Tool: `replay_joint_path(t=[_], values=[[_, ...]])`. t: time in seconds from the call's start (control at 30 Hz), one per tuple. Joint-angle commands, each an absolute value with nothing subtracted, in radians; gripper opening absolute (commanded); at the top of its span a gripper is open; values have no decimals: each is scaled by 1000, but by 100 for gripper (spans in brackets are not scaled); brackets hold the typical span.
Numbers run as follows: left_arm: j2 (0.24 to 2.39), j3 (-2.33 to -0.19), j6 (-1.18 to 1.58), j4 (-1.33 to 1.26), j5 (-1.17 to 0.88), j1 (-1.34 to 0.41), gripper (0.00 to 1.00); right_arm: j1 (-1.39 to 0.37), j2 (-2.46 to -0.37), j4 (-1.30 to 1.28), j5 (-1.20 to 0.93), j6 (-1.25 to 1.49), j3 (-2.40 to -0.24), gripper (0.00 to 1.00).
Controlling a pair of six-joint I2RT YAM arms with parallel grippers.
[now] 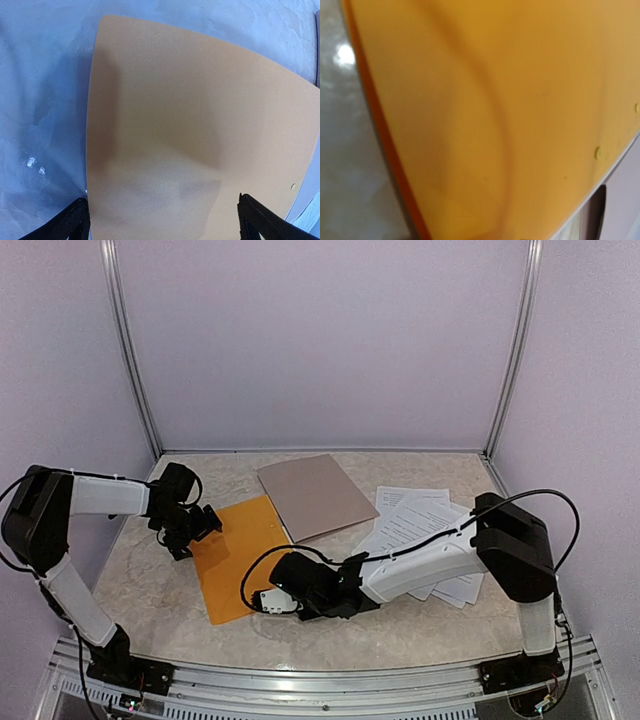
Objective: Put the files into the folder
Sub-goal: Pick up the folder from the center of the board.
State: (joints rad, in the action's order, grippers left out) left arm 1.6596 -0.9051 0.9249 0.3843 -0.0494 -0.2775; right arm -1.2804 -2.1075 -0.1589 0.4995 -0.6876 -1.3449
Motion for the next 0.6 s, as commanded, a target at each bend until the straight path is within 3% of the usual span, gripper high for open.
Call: replay_joint_path(t=[0.0, 0.3, 0.57], values=[[1737, -861, 922, 438, -126, -298, 99, -1299, -2140, -118, 531, -702, -1362, 32], [1733, -864, 914, 438, -134, -300, 99, -1318, -2157, -22, 587, -731, -1331, 30], [1723, -864, 904, 448, -137, -302, 99, -1322, -2139, -16, 607, -722, -1327, 2]])
